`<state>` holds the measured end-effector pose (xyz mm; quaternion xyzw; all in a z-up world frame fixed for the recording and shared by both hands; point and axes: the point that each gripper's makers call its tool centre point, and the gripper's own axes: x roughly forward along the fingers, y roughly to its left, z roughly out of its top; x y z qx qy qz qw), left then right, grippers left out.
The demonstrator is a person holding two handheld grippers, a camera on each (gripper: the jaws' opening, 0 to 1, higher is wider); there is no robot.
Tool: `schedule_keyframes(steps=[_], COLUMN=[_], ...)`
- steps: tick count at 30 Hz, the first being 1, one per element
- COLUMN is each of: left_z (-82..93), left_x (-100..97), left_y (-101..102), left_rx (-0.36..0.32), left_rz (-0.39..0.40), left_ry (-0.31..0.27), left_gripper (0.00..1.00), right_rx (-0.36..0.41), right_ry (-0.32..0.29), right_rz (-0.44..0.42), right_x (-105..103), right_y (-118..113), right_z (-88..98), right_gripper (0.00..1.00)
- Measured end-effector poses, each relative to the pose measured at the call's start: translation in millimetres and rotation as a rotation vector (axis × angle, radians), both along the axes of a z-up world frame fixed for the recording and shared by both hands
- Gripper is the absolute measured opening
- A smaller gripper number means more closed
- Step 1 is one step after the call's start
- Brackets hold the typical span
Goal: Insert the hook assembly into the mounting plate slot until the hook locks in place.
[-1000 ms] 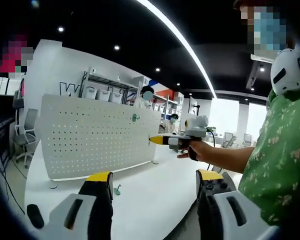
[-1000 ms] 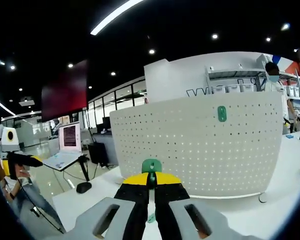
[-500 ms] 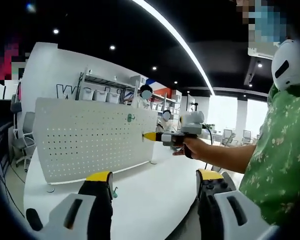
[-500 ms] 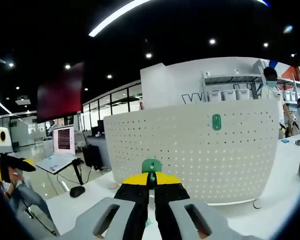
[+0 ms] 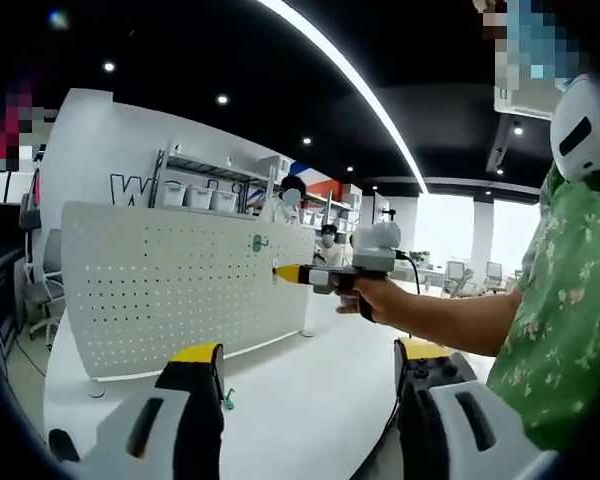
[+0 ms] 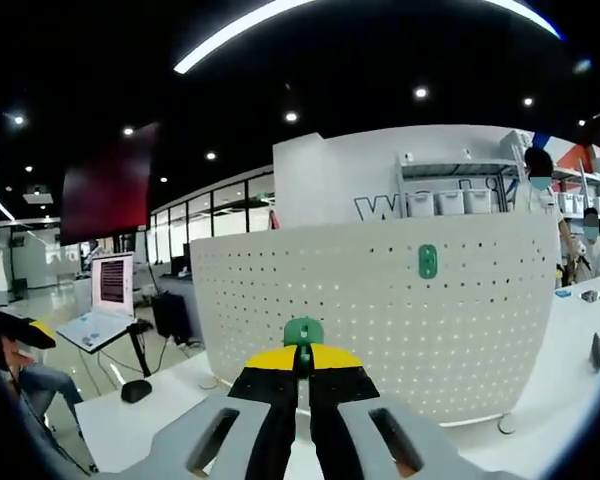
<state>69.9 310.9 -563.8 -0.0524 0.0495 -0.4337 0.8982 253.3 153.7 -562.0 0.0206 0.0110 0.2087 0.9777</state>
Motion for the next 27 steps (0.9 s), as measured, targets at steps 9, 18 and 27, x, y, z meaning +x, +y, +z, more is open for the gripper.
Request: schedule_keyframes(steps=[9,18,27], left_z=[-3.8,-2.3,-6.2], left_x=[20.7,45.7,69.7], left_y=[-11,-22,-25], left_rx=[0.030,0.030,0.029], left_rz=[0.034,0.074,0.118], left_ry=[-0.008,-0.018,-0.017], left_gripper=[0.72,0.73,0.72], right_rx=[-0.004,-0.019,-0.027], right_ry=[0.001,-0.012,-0.029], right_rz=[-0.040,-0.071,-0.099], right_x=[18,38,54], right_y=[-13,-20,-25], right_z=[-2.7,0.5,7.3], right_gripper=[0.01,0.01,0.01])
